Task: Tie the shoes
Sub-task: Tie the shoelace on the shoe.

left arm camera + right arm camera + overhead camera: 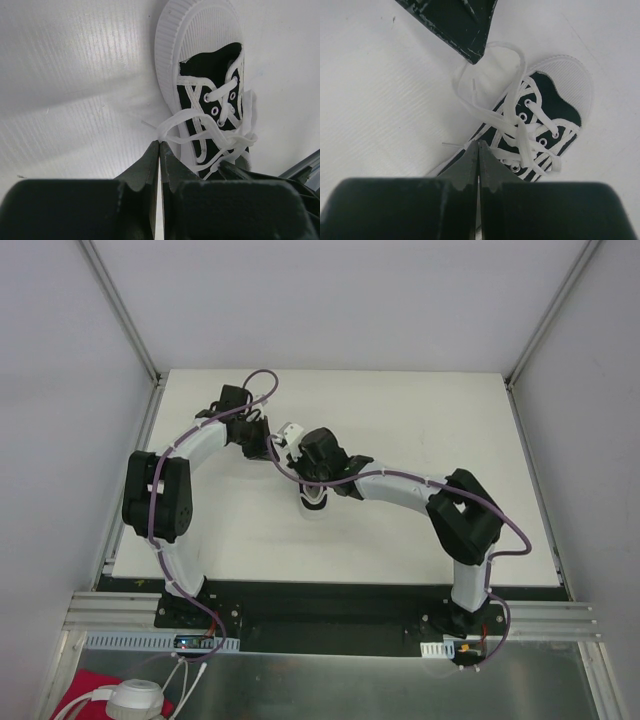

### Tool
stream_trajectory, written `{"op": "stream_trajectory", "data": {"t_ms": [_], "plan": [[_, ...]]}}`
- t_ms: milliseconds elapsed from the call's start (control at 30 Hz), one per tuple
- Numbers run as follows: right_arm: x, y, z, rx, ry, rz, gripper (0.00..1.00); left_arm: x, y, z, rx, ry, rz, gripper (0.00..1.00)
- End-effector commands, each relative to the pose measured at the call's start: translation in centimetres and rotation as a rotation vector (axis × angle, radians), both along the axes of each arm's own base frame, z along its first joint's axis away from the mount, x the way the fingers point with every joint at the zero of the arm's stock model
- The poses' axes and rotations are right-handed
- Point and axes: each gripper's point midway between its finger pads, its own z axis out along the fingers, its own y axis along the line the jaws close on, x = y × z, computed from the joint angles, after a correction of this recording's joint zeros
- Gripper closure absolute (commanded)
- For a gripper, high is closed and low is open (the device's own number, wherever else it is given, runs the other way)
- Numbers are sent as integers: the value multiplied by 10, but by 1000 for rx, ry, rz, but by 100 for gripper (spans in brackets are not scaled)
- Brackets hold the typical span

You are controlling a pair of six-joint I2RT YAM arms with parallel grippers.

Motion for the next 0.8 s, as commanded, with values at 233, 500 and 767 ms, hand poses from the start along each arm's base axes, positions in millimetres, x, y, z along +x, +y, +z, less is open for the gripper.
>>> {"op": "stream_trajectory", "data": {"t_ms": [233, 500, 767], "plan": [[-10, 20, 43, 155, 7, 53, 99, 11, 0, 15, -33, -40, 7, 100], [-16, 29, 47, 169, 9, 73, 99, 11, 1, 14, -33, -37, 9, 100], [-22, 38, 50, 171, -3, 102, 99, 9, 1, 12, -33, -30, 8, 100]]}}
